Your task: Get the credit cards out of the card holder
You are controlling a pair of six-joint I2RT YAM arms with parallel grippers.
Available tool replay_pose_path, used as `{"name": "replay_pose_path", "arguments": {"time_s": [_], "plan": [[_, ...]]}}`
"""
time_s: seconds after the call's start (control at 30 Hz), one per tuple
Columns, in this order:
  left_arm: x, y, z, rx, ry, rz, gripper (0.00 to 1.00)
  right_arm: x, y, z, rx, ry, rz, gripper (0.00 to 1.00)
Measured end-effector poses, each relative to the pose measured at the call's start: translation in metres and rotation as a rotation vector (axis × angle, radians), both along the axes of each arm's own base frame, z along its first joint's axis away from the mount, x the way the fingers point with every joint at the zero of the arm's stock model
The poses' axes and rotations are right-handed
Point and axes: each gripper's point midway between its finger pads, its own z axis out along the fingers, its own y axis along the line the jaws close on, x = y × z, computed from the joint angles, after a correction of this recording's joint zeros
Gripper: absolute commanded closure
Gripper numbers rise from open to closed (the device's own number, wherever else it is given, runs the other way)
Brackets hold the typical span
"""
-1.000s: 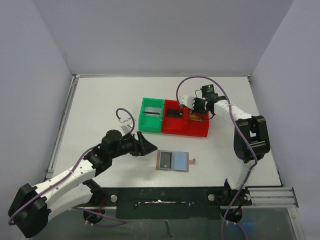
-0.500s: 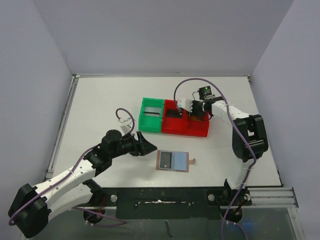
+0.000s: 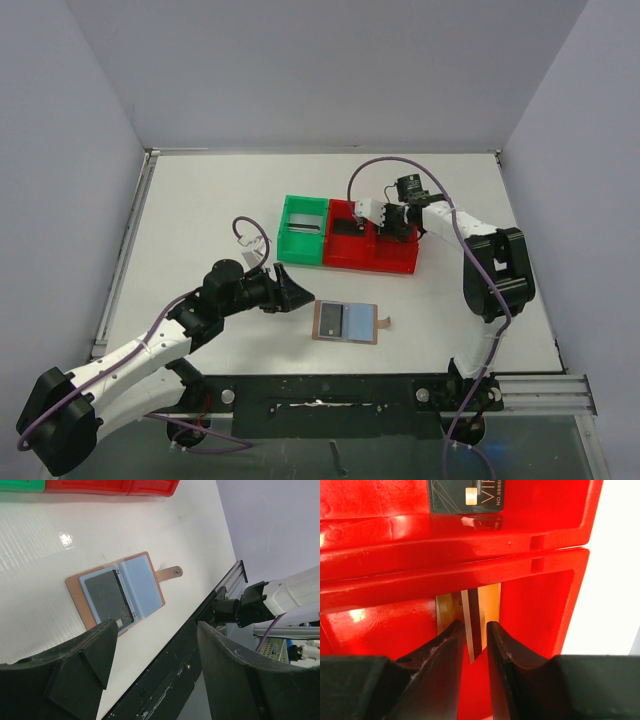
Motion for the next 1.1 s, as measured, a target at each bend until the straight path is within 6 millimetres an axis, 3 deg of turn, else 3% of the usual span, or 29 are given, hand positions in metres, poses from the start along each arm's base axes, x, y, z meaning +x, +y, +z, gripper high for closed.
{"name": "replay_pose_path", "arguments": {"time_s": [0.27,0.47,0.87,1.0,1.1], "plan": [[-0.002,-0.001,-0.001,0.001,0.009,-0.011,0.36,-0.005,-0.003,-0.014,-0.007,0.038,-0.033,0.72],[-0.001,0.000,-0.002,0.001,0.011,-0.008,0.36,-0.003,-0.005,-0.013,-0.006,0.034,-0.056,0.66],[-0.005,0.001,-0.005,0.006,0.036,-0.013,0.36,-0.001,-0.003,-0.012,0.023,0.030,-0.093,0.61],[-0.005,0.001,-0.004,0.001,0.044,-0.009,0.36,0.004,0.002,-0.007,0.064,0.015,-0.120,0.58],[-0.005,0.001,-0.004,-0.003,0.051,-0.006,0.36,0.010,0.004,0.009,0.107,-0.038,-0.159,0.55]]}}
